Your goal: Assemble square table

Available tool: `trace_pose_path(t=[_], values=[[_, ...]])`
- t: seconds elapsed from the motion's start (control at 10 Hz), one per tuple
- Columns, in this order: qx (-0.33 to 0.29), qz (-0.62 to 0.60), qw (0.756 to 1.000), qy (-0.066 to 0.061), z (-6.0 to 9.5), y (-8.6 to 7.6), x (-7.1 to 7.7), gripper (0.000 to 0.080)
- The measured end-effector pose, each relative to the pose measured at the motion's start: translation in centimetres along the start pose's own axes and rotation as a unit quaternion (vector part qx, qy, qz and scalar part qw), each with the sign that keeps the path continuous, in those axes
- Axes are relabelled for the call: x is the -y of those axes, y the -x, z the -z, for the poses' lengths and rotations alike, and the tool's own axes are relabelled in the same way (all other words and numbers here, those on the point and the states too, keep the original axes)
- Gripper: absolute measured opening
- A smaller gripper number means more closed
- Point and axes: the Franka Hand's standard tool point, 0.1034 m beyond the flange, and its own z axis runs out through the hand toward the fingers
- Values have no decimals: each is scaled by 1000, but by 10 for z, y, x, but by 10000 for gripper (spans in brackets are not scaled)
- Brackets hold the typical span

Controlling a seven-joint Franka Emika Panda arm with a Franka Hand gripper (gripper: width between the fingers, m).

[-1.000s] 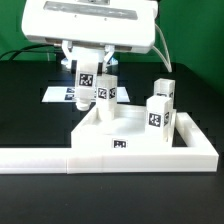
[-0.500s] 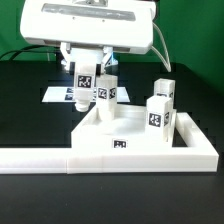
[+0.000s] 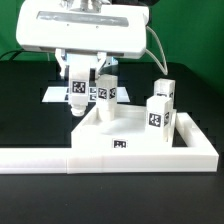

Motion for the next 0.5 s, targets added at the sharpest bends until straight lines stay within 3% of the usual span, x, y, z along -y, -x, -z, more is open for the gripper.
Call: trace_pose_path(t=[0.3, 0.5], values=[[-1, -8, 1000, -12, -1, -2, 5, 290], [-1, -8, 1000, -13, -1, -3, 6, 290]])
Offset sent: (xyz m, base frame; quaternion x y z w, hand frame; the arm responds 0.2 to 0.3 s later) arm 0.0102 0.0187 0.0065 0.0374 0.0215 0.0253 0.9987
